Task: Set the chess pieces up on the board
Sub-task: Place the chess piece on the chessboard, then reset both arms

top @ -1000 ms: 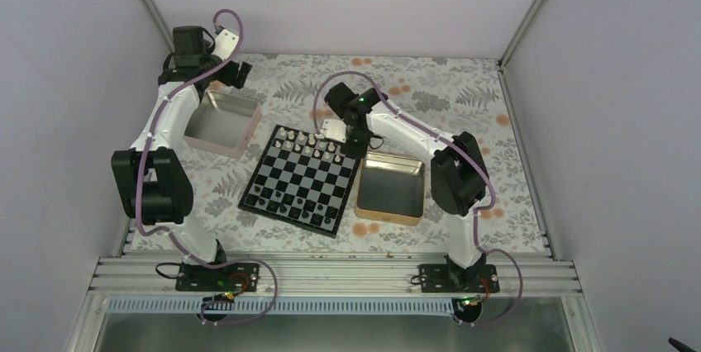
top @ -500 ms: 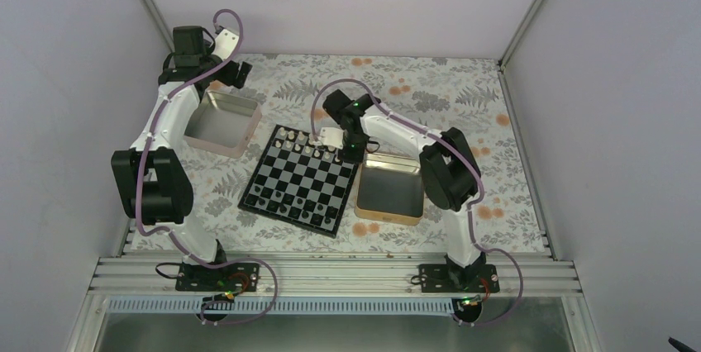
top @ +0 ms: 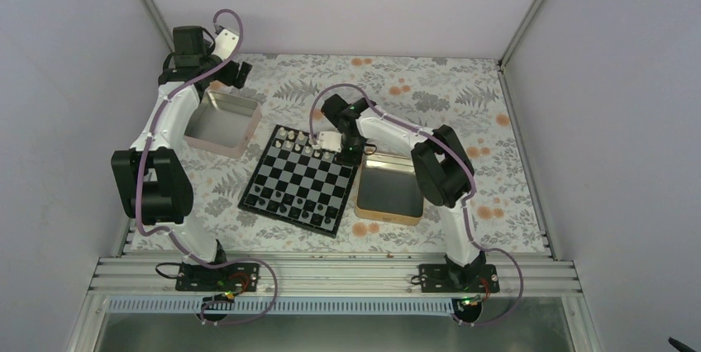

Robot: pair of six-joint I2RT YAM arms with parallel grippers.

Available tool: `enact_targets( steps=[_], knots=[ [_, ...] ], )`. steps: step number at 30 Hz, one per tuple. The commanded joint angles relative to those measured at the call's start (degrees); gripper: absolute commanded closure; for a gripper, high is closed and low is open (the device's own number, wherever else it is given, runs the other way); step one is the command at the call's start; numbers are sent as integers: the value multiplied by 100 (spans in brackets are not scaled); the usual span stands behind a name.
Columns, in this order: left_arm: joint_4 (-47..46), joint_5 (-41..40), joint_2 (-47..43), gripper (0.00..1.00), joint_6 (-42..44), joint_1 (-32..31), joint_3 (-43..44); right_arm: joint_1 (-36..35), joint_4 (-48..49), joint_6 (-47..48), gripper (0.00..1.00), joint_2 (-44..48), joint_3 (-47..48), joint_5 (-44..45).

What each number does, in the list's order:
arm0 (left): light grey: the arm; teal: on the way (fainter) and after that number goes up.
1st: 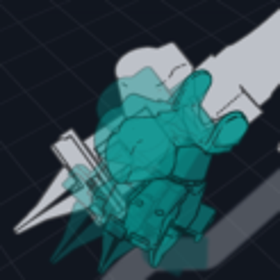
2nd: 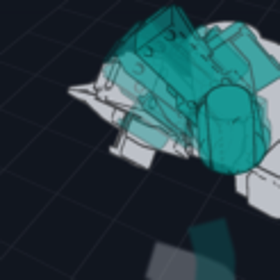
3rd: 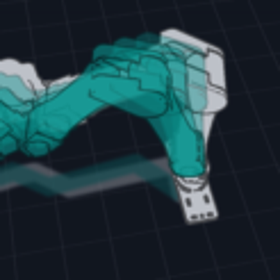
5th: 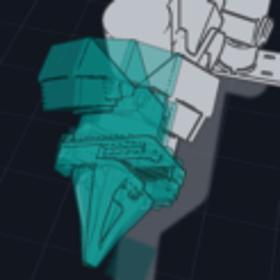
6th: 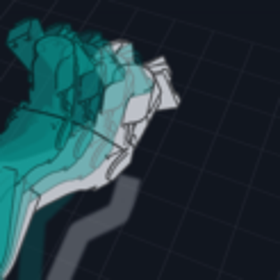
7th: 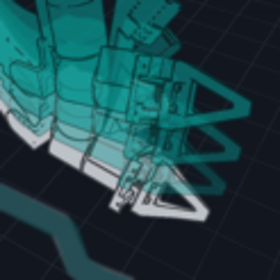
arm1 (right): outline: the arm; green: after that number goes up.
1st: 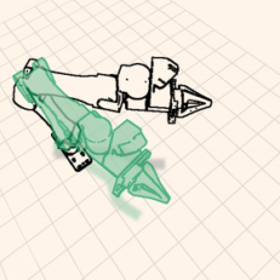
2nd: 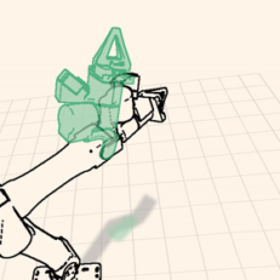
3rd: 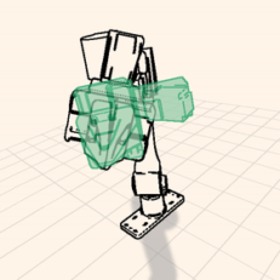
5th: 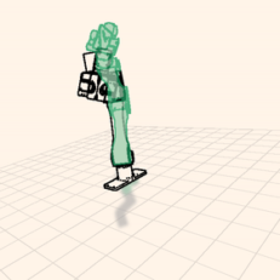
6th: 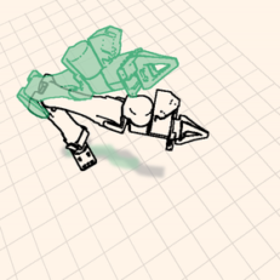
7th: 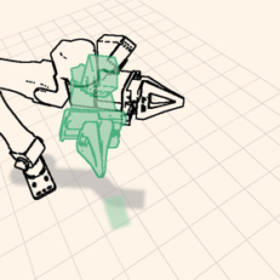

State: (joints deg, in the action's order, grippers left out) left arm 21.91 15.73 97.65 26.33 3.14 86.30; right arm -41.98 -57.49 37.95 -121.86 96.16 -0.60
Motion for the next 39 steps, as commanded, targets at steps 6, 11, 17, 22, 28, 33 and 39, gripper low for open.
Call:
enact_targets(
  steps=[6, 11, 17, 22, 28, 33, 39],
  knots=[
    [-93, 112, -132, 0, 39, -6, -62, 62, 98, 76, 93, -98, -91, 20],
    [-91, 111, -131, 0, 38, -6, -77, 69, 123, 67, 83, -78, -88, 19],
    [-98, 98, -123, 0, 47, -6, -68, 67, 86, 48, 72, 159, -40, -6],
    [-95, 80, -139, 0, 48, -6, -64, 69, -238, 2, 72, 487, 226, -133],
    [-85, 80, -147, 0, 39, -6, -63, 94, -378, -40, 70, 1262, 535, -385],
    [-47, 71, -139, 0, 14, -6, -26, 388, 422, -249, 39, 2032, 160, 34],
    [15, 51, -62, 0, -149, -5, 105, 1080, 2524, -162, 0, 2916, -1167, 1186]
  ],
)
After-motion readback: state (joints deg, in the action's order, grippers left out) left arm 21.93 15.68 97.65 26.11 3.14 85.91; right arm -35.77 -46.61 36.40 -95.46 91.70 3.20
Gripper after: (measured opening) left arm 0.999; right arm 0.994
